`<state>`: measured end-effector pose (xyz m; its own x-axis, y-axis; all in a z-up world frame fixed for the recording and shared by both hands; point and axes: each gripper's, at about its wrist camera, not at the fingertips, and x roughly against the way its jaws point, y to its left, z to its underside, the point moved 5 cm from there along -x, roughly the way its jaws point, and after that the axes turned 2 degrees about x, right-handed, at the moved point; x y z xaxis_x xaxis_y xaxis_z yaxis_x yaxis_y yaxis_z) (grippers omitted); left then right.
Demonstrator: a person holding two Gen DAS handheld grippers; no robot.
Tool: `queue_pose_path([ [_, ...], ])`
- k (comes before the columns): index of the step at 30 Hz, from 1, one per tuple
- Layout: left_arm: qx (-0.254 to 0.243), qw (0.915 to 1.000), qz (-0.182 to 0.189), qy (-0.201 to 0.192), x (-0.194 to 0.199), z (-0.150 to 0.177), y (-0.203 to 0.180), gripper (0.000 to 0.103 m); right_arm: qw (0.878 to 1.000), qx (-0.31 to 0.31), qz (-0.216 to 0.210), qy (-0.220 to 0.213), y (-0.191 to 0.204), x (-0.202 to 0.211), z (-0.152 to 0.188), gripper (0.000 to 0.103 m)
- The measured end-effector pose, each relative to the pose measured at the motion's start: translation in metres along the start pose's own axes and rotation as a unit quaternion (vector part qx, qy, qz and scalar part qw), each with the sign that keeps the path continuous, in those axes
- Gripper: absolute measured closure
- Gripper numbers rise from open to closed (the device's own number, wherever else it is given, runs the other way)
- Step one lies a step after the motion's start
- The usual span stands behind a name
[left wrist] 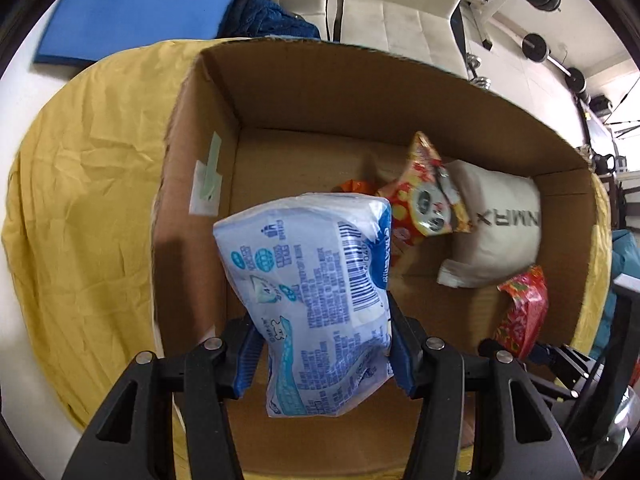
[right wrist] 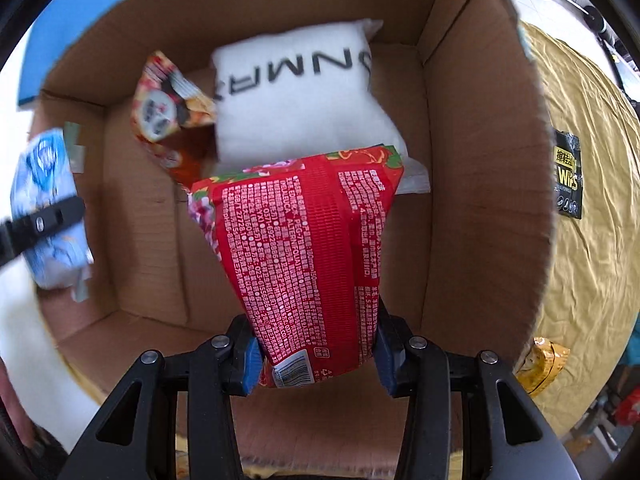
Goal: Organize soft objects
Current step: 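Carry both packs over the box and lower them inside, then open both grippers to release the packs and lift out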
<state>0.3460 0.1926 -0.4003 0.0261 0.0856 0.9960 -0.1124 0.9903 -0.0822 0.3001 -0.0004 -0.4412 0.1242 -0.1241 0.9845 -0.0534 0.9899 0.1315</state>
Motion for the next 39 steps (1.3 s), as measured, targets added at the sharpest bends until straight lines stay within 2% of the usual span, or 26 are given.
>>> queue_pose_path([
  [4, -0.022, 0.9994, -0.022, 0.015, -0.02, -0.019, -0.005, 0.05, 1.0, 0.007, 0.019, 0.011, 0.004, -0.015, -0.004, 0.056],
  [12, -0.054, 0.9965, -0.053, 0.038, -0.052, -0.051, -0.017, 0.05, 0.999, 0.014, 0.03, 0.036, 0.004, -0.036, -0.014, 0.055],
  [18, -0.067, 0.9945, -0.053, 0.06, -0.069, -0.058, -0.024, 0.047, 0.998, 0.012, 0.038, 0.05, 0.005, -0.05, -0.023, 0.055],
  [24, -0.072, 0.9935, -0.059, 0.065, -0.068, -0.059, -0.023, 0.043, 0.998, 0.008, 0.044, 0.053, 0.007, -0.054, -0.029, 0.053],
  [28, -0.06, 0.9938, -0.046, 0.082, -0.063, -0.058, -0.021, 0.042, 0.998, 0.004, 0.022, 0.057, 0.007, -0.05, -0.035, 0.039],
  [33, -0.064, 0.9948, -0.042, 0.066, -0.039, -0.056, -0.014, 0.042, 0.999, 0.016, 0.02, 0.042, 0.018, -0.036, -0.035, 0.021],
  [36, -0.06, 0.9959, -0.036, 0.058, -0.021, -0.051, -0.015, 0.042, 0.999, 0.023, 0.03, 0.032, 0.023, -0.025, -0.034, 0.018],
  [39, -0.059, 0.9971, -0.026, 0.041, 0.0, -0.042, -0.014, 0.042, 0.999, 0.021, 0.021, 0.023, 0.023, -0.012, -0.031, 0.017],
])
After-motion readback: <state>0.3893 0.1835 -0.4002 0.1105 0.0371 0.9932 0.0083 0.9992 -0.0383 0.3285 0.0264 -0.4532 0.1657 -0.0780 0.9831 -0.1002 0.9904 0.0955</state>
